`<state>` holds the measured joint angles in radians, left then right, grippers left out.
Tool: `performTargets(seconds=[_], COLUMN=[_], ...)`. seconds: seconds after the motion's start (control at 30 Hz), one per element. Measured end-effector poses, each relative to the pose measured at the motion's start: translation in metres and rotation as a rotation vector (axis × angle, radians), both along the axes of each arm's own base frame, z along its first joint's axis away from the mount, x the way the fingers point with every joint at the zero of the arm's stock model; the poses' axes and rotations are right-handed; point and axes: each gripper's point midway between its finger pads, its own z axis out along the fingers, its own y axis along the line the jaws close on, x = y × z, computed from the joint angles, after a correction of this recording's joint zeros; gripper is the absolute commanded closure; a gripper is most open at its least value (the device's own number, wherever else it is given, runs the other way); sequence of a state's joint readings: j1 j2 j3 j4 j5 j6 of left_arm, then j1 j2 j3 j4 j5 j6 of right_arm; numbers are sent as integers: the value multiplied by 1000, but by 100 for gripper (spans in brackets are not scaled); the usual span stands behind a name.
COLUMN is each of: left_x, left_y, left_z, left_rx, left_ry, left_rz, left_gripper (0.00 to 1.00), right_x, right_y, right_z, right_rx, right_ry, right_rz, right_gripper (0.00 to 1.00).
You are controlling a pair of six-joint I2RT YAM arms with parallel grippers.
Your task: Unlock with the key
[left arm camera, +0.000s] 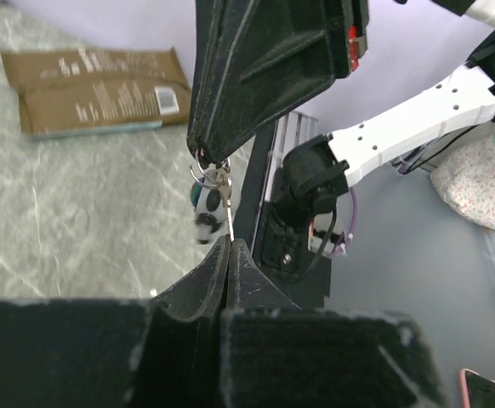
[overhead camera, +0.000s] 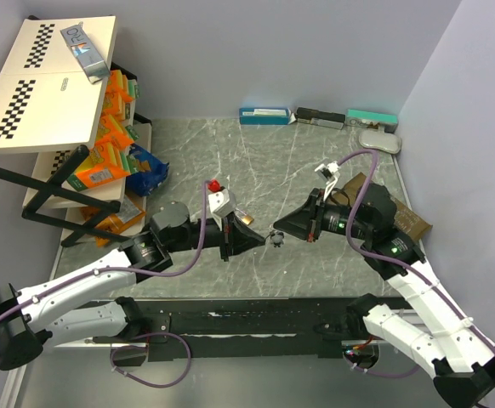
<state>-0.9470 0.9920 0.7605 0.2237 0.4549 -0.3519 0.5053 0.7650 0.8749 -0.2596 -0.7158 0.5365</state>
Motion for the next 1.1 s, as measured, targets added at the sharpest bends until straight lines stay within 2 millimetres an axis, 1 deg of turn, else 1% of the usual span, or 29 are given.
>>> performTargets(seconds=[0.07,0.17,0.2,0.23,0.4,0.47,0.5,0.53,0.6,0.77,0.93,1.03,1.1], left_x=[0,1,2,3,8,10,10,11,13,22,30,33,34], left_y=[1,4,4,4,7,9,9,10,12,16,18,19,20], left_z=[-5,-19,-22,-27,-52,-58,-60,-62,-65,-65,-77,-83,-86], left_rx=[22,70,79,98,172,179,179,182,185,178,198,209,214], left_ry=[26,75,85,103,171,181,184,187,193,217,261,282,292], left_rz=[8,28,33,41,83,98,102,108,116,133,124,114,104], left_gripper=[99,99,99,99,99,99,99,99,99,99,99,99,99], right_x=[0,0,1,2,7,7,7,7,7,8,10,11,12], right_y=[0,2,3,3,5,5,5,5,5,7,10,12,13], right_z=[-6,-20,-24,-30,-63,-72,-77,-80,-84,-87,-99,-108,-114], right_rx=[-8,-26,-31,-37,-77,-87,-92,-96,-99,-88,-84,-85,-87], right_ry=[2,27,34,42,104,123,133,140,146,120,120,124,129], right_rz=[5,18,21,24,22,22,22,23,25,38,52,63,68], right_gripper=[90,94,99,100,100,100,96,94,91,89,84,85,91])
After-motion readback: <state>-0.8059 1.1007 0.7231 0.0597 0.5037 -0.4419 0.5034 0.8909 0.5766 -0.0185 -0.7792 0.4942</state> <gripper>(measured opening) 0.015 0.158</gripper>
